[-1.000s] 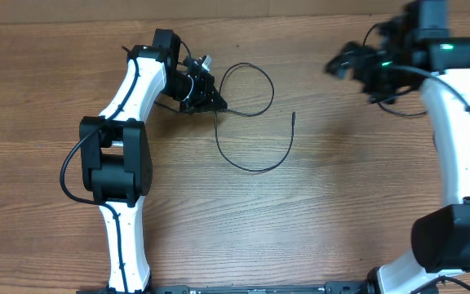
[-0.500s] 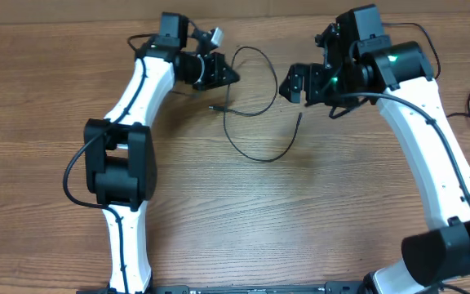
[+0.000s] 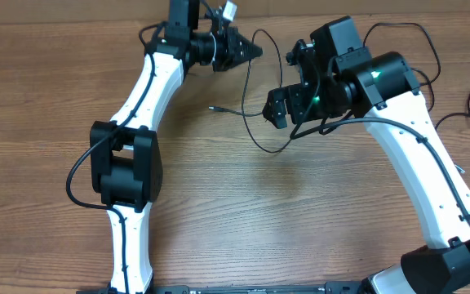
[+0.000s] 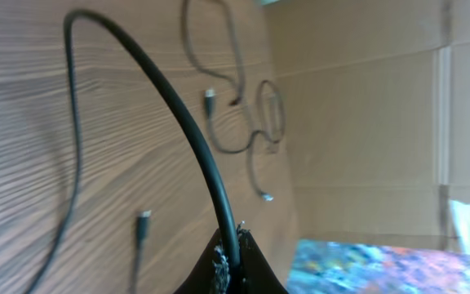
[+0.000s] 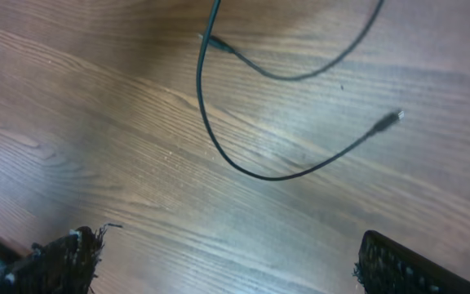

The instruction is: Untangle cables

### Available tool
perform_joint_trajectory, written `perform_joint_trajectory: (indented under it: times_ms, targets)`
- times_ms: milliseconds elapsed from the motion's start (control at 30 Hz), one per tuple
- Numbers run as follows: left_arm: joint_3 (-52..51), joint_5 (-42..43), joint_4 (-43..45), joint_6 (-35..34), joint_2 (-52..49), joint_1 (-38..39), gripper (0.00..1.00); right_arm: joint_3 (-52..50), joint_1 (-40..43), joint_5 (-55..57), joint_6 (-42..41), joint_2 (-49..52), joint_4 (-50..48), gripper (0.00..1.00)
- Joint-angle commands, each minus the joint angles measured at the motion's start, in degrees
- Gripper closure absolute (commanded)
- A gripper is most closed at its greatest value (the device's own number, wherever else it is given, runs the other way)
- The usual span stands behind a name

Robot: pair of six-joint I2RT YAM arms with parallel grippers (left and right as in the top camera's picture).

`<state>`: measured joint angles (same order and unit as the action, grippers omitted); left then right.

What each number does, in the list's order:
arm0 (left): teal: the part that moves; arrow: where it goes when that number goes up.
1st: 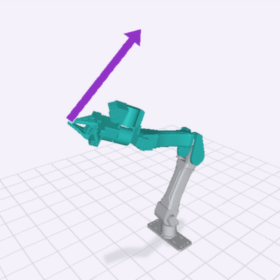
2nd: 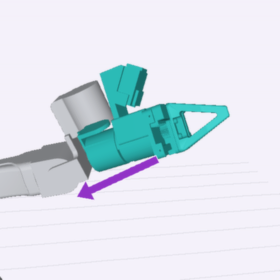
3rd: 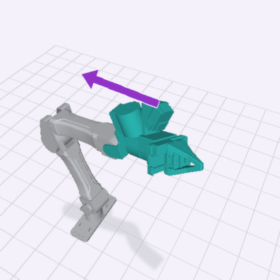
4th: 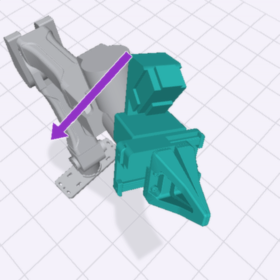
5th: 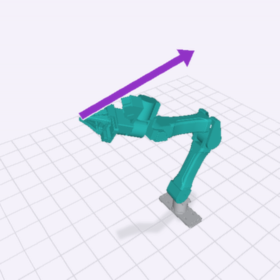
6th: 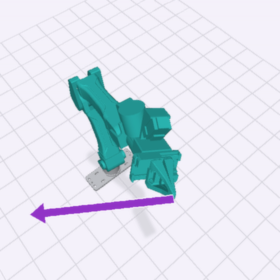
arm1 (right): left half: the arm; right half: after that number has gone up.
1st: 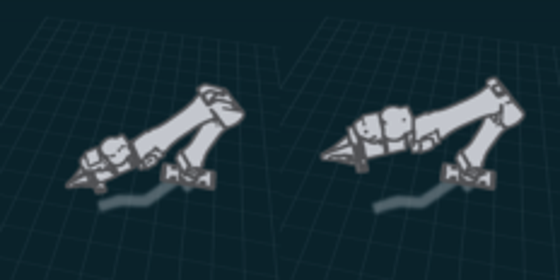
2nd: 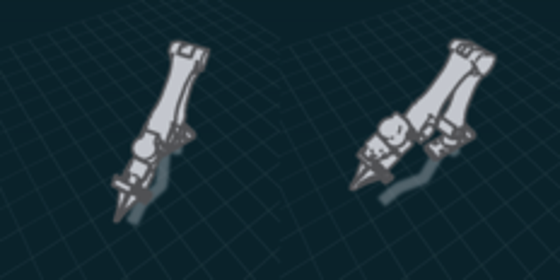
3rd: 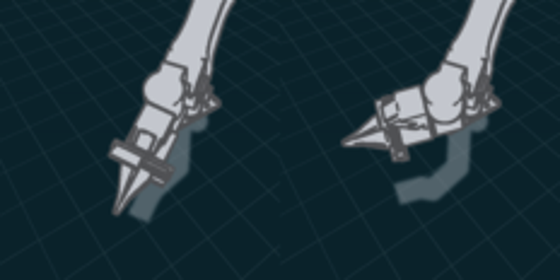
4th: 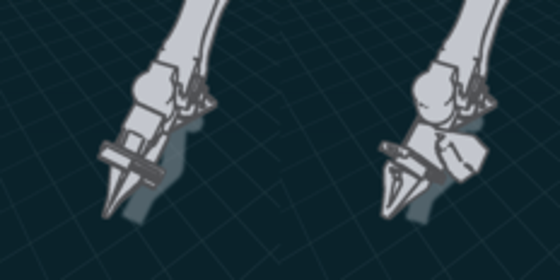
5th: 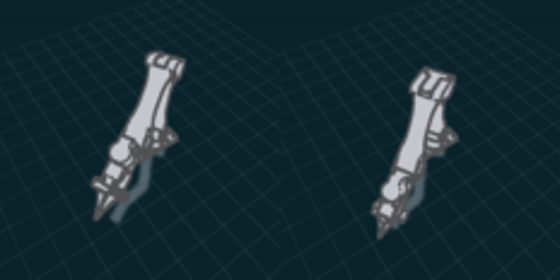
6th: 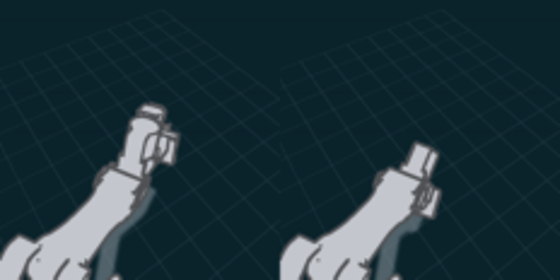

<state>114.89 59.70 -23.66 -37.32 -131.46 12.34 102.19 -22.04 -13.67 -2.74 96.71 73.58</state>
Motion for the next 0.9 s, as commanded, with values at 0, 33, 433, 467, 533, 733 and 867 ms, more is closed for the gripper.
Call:
perform_joint_trajectory:
  times_ms: [0, 33, 433, 467, 533, 733, 867]
  targets:
    - [5.31, 5.77, 0.42, -6.97, 2.69, -0.50, 0.96, -1.03, -0.85, 1.88, 1.79, -0.96, -2.14, 0.00]
    - [6.47, 6.69, 0.44, -8.26, 2.69, -0.57, 0.96, -1.73, -1.07, 1.88, 1.97, -0.94, -3.17, 0.00]
    - [12.50, 11.87, 4.17, -28.37, 2.69, -0.83, 0.96, -8.26, -2.99, -3.37, 4.63, 0.15, -16.33, 0.00]
    - [12.50, 12.20, 5.20, -30.01, 2.69, -0.79, 0.96, -8.26, -3.10, -3.39, 4.57, 0.39, -16.98, 0.00]
    - [12.50, 13.20, 7.65, -32.81, 2.69, -0.70, 0.96, -8.26, -3.19, -3.34, 4.57, 1.09, -18.32, 0.00]
    - [12.50, 17.44, 16.57, -41.27, 2.69, -0.59, 0.96, -8.28, -3.19, -3.32, 4.57, 3.72, -20.74, 0.00]
    - [12.50, 19.50, 21.94, -45.44, 2.69, -0.24, 0.96, -8.28, -3.19, -3.34, 4.52, 5.90, -22.58, 0.07]
